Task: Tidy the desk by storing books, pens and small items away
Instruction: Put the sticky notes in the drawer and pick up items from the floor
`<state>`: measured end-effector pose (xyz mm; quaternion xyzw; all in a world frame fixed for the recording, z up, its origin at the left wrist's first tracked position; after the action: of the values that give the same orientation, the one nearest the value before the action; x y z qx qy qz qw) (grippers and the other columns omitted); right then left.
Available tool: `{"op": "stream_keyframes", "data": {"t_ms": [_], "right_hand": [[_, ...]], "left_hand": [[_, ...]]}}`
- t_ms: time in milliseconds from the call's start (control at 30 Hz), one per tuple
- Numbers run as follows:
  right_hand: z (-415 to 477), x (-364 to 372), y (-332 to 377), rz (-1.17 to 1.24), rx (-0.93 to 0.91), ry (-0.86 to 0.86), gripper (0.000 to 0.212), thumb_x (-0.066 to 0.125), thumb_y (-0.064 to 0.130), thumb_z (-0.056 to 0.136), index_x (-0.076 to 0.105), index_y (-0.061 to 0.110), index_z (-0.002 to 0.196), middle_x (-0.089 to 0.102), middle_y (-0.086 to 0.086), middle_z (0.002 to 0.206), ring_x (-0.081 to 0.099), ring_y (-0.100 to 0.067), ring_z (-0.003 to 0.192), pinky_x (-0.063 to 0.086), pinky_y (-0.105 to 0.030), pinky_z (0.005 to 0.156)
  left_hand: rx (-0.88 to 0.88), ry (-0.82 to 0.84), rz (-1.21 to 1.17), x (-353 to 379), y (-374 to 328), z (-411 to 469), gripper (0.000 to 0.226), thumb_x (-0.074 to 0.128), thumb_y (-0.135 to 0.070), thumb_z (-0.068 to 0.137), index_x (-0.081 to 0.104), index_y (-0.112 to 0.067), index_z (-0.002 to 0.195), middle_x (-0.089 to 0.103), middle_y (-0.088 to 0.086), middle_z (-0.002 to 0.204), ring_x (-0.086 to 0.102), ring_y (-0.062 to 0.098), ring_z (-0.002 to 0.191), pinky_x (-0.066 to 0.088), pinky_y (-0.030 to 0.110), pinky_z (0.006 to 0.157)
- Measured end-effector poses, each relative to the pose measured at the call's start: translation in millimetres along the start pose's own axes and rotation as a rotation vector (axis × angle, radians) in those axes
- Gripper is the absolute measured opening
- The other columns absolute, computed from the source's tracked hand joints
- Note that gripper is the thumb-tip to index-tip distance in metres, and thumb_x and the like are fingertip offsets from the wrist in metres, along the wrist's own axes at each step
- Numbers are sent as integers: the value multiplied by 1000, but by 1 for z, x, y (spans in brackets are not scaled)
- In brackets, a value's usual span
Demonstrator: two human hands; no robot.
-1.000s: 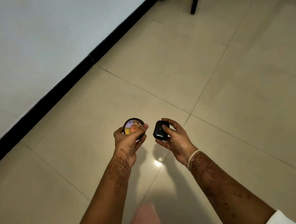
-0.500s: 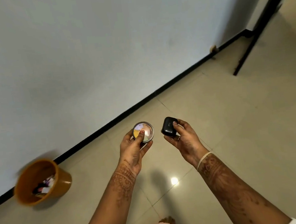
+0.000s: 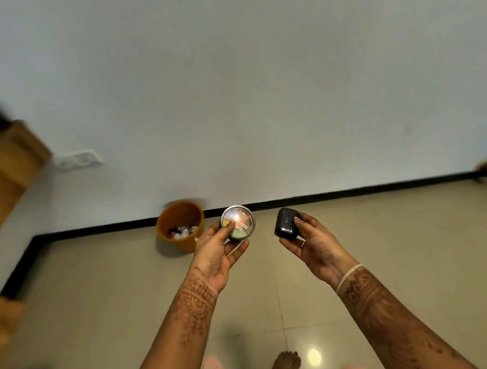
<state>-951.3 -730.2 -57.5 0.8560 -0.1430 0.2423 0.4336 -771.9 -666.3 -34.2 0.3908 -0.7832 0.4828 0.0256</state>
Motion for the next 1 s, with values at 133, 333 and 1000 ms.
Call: {"op": "stream_keyframes", "data": {"t_ms": [133,333,1000], "right_hand": [[-21,52,-33,-88,89,139,20,53,7,96,56,15,114,61,-16,118,61,-37,108,59,-36,76],[-42,145,-94,-220,232,349,24,55,6,94,56,16,116,63,-16,116,63,-32,104,58,-34,75],[-51,461,-331,-666,458,801,37,55,4,95,46,21,126,66,-16,109,69,-25,87,55,-35,73]], "left_hand": [[93,-98,-62,-62,-20,-49,28,58,-9,93,58,-9,121,67,14,110,67,23,91,59,33,74],[215,-294,-155,-152,-53,-106,17,61,-11,92,63,-12,109,70,10,99,66,20,87,54,37,85],[443,-849,-564,-445,-182,-167,41,64,-7,89,48,-4,127,66,21,106,68,26,86,57,33,73]]}}
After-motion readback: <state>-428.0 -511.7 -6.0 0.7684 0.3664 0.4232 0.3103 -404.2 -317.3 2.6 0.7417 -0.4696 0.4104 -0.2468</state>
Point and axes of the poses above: each hand's wrist, its own z-axis towards the middle knuckle, its own x-axis out of the palm, y = z × x, the point moved 1 cm from there along z, towards the middle knuckle
